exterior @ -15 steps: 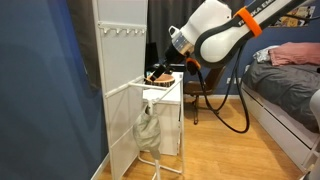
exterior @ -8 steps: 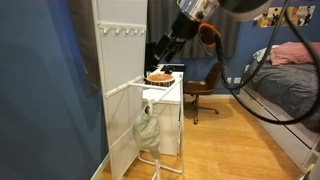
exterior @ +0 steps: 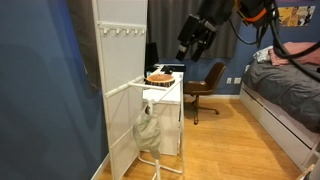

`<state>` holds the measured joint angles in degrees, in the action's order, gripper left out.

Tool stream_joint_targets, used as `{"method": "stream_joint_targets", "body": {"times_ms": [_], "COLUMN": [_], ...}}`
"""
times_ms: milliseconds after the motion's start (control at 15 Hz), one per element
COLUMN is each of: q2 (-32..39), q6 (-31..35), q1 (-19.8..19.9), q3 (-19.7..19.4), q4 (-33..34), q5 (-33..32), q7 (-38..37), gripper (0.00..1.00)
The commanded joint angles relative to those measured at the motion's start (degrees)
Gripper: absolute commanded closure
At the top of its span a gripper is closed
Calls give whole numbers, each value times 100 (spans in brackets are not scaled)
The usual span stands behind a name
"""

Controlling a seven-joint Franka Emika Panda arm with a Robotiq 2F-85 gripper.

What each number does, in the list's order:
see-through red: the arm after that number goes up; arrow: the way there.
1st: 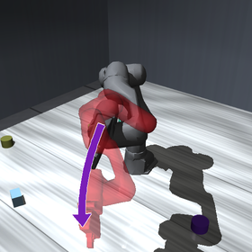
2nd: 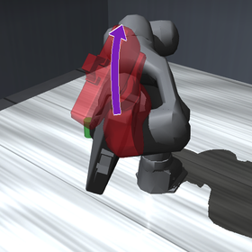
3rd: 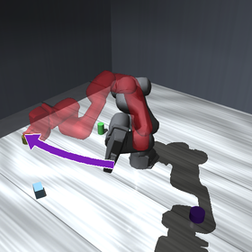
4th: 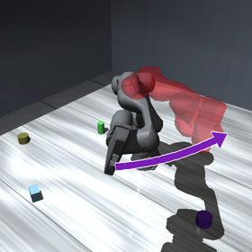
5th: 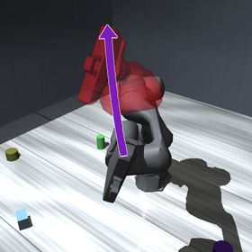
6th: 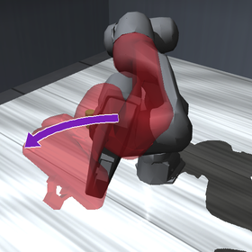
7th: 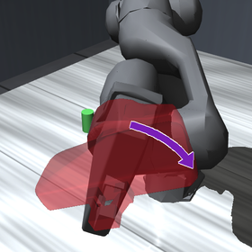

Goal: Remove the cap from the right side of the white rack and hand it on the left side

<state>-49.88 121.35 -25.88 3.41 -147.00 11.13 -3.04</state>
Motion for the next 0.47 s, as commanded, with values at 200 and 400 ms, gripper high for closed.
{"method": "stream_joint_targets", "body": {"times_ms": [200, 400], "q2": [-266, -325], "q6": [-658, -679], "q1": [372, 369], "q3": [154, 144], "q4": [-12, -90], "q5": [786, 864], "q7": [258, 270], "gripper": [0, 0]}}
